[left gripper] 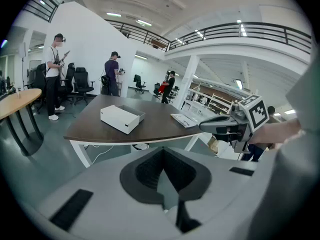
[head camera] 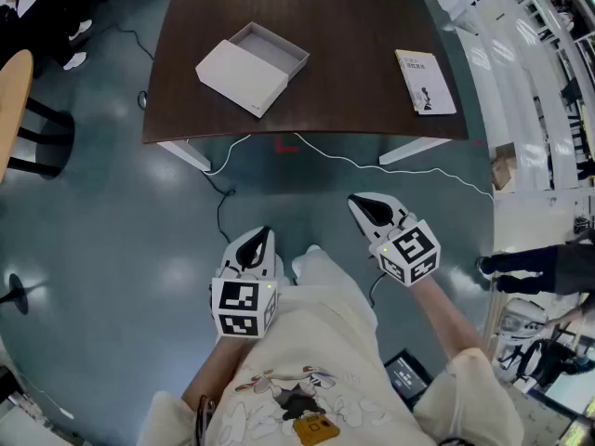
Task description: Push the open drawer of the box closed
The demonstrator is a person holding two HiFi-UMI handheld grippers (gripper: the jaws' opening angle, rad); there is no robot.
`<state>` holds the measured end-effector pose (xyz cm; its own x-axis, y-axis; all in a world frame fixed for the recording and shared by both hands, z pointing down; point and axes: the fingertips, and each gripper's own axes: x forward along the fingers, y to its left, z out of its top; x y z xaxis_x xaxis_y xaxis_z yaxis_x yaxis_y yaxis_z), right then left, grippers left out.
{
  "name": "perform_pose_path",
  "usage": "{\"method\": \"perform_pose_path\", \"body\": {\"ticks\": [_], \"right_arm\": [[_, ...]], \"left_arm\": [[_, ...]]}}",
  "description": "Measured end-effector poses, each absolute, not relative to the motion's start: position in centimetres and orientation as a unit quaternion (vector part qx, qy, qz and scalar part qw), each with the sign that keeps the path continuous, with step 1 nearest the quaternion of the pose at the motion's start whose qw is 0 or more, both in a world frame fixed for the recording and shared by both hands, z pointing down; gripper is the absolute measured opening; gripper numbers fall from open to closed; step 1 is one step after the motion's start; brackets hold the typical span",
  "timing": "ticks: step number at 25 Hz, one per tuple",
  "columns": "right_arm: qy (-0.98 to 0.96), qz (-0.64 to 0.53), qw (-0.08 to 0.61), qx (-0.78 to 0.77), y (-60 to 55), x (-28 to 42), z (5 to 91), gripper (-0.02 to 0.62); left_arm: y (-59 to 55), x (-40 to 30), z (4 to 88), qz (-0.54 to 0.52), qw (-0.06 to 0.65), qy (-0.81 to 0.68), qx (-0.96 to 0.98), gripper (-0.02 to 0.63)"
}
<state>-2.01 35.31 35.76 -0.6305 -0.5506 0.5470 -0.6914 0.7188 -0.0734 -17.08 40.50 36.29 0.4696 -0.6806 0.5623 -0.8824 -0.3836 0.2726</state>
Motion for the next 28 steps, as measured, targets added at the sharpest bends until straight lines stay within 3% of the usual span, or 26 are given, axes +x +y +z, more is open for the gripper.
{"method": "perform_pose_path", "body": {"ticks": [18, 28], "right_arm": [[-0.940, 0.126, 0.161, 0.273, 45.9, 7.6, 30.9, 0.006], [-0.941, 0.121, 0.154, 0.275, 47.7, 11.5, 31.3, 0.006]], "left_arm": [[49.9, -1.2, 34.4, 0.169, 0.283, -0.571, 0.752, 0.005], [51.0, 3.6, 34.1, 0.171, 0.285, -0.581, 0.743, 0.005]]}}
